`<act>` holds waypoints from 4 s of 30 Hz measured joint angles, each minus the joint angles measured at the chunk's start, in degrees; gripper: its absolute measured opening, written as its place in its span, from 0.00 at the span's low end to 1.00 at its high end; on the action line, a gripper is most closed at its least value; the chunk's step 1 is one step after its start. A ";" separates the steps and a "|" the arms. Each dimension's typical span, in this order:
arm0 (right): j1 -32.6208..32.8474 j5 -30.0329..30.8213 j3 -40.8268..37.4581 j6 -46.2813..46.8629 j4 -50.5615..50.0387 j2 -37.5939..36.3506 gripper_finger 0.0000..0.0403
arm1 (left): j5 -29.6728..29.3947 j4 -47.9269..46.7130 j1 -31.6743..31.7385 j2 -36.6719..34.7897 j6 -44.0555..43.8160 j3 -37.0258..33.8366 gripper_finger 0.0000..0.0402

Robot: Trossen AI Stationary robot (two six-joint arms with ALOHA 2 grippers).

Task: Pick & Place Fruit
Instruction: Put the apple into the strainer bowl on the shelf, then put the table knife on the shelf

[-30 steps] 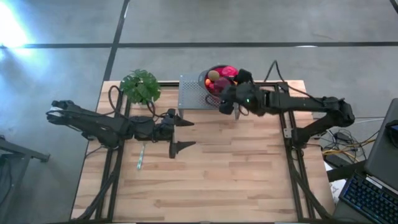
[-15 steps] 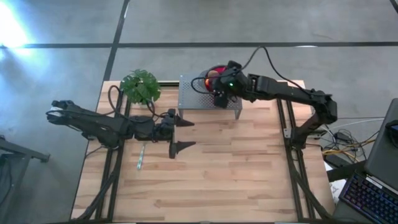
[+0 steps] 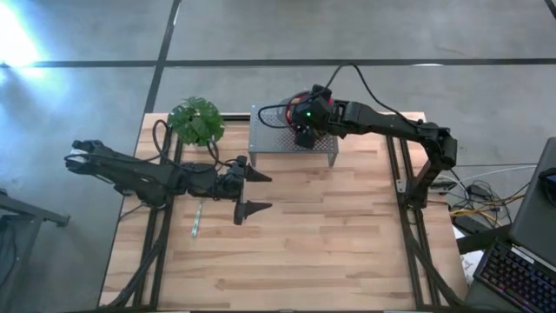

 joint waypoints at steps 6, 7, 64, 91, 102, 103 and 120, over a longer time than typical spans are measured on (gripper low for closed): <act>-1.23 -0.21 -0.54 0.12 -0.01 -0.01 0.78 | 0.00 0.03 0.00 0.00 -0.09 0.00 0.95; -1.33 -0.21 -0.58 0.05 -0.10 -0.01 0.79 | 0.00 0.03 0.00 0.00 -0.11 0.00 0.95; -1.08 -3.02 -0.41 -4.27 -4.27 -1.31 0.95 | -0.04 0.12 -0.02 0.00 -0.61 -0.04 0.95; 0.51 -3.34 -0.41 -3.90 -7.62 -5.32 0.95 | -0.07 -0.14 -0.04 0.00 -0.63 -0.04 0.95; 6.66 -3.05 -0.39 -2.16 -10.62 -12.83 0.95 | 1.31 -4.22 -0.39 0.02 -2.19 -0.04 0.95; 7.36 -3.05 -0.39 -1.16 -11.86 -13.71 0.95 | 2.37 -4.75 -0.37 0.02 -1.95 -0.04 0.95; 15.17 -2.83 -3.39 21.63 -32.18 -24.77 0.95 | -16.80 -52.31 -7.72 0.36 -35.17 6.23 0.94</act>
